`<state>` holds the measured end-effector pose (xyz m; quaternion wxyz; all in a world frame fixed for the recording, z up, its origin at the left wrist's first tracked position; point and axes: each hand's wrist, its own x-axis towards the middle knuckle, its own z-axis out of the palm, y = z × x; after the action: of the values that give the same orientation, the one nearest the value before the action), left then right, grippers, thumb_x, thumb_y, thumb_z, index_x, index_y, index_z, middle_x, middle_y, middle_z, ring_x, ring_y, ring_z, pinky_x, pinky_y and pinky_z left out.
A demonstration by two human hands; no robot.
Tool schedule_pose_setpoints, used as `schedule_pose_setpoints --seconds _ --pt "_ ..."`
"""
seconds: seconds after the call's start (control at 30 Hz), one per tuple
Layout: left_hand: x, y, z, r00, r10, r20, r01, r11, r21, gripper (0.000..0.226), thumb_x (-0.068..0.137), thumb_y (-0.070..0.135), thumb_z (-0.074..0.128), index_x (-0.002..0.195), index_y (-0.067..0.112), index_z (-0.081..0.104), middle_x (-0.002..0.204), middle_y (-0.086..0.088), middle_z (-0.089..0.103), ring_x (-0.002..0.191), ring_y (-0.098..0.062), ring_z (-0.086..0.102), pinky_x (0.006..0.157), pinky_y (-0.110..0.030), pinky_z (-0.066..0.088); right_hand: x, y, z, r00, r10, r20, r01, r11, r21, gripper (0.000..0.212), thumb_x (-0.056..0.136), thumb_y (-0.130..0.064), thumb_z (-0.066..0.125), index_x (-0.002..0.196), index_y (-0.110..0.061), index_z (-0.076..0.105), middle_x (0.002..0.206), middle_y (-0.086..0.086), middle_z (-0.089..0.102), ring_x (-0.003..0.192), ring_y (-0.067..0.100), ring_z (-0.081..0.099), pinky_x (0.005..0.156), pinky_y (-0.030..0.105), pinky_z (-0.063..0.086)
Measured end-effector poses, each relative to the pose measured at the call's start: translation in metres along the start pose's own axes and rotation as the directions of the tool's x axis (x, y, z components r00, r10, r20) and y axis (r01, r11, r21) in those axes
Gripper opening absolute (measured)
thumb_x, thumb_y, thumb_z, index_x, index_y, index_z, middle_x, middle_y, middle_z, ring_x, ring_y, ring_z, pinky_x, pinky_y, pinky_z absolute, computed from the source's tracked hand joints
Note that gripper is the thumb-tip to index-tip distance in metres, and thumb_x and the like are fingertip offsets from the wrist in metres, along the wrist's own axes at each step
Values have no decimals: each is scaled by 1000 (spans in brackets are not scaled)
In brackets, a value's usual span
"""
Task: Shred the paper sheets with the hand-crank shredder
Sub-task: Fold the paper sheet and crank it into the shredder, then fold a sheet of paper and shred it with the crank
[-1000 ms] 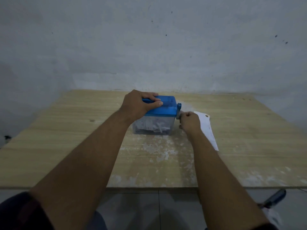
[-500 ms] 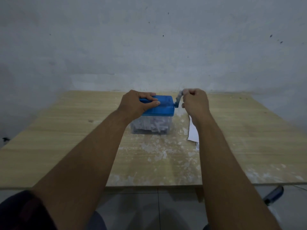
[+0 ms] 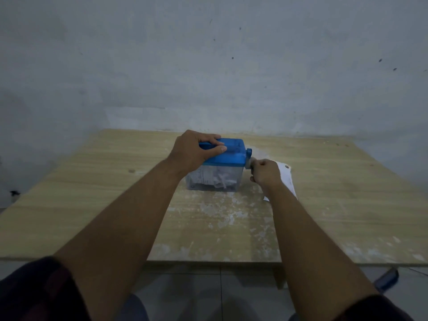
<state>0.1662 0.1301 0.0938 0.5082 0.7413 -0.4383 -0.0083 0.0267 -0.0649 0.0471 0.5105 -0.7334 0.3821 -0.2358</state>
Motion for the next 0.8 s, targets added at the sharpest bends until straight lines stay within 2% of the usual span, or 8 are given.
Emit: schedule_pose_setpoints --seconds 0.07,0.13,0.27,0.37,0.43,0.53,0.63,0.8 --pt "-1 3 -1 1000 17 4 -17 999 29 25 81 59 85 99 41 85 120 23 75 112 7 68 107 -33 56 -8 4 -5 1000 -23 7 23 998 -63 34 106 -38 56 102 -9 71 85 11 74 80 29 73 78 43 59" --pt "-2 7 -1 999 24 -24 -22 996 86 26 82 62 83 98 42 84 122 22 75 116 4 65 111 -39 52 -17 5 -14 998 -50 32 52 996 -77 30 107 -34 57 104 -8 70 83 9 73 71 26 70 72 40 60" --pt "-16 10 12 967 193 -164 -81 850 520 22 91 63 71 99 45 79 133 19 65 130 -17 46 107 -48 30 -30 17 -43 974 -226 8 224 962 -156 13 103 -25 64 101 -13 70 78 3 71 64 14 61 56 21 45" --pt "-42 22 38 847 500 -179 -323 753 573 11 92 42 78 97 32 81 119 5 66 115 -25 56 95 -47 39 -39 44 -68 918 -388 -84 349 889 -295 4 96 -21 72 92 -23 71 82 -4 70 77 16 62 67 28 41" --pt "-62 30 66 816 573 -71 -488 750 447 11 92 29 79 100 21 81 104 2 65 100 -20 57 84 -39 43 -44 68 -80 894 -435 -103 369 849 -378 7 92 -22 74 92 -29 74 90 -11 71 91 17 61 77 31 43" --pt "-87 33 106 905 414 102 -425 857 292 10 98 28 74 106 24 76 100 9 65 93 -5 55 79 -29 51 -56 90 -84 865 -500 -50 412 763 -498 18 91 -39 74 108 -32 75 111 -14 68 105 15 55 88 35 42" --pt "-95 25 132 976 200 85 -212 963 167 13 102 30 67 113 30 74 101 15 66 87 -4 60 77 -26 56 -61 92 -83 835 -550 3 468 707 -530 35 87 -48 75 119 -34 73 121 -15 67 109 12 54 92 35 42" --pt "-98 19 138 991 21 133 -40 989 140 20 105 27 63 118 39 73 94 21 62 88 7 59 69 -8 44 -57 98 -80 871 -487 59 438 717 -542 43 83 -45 70 124 -34 74 121 -8 72 108 19 63 92 33 48"
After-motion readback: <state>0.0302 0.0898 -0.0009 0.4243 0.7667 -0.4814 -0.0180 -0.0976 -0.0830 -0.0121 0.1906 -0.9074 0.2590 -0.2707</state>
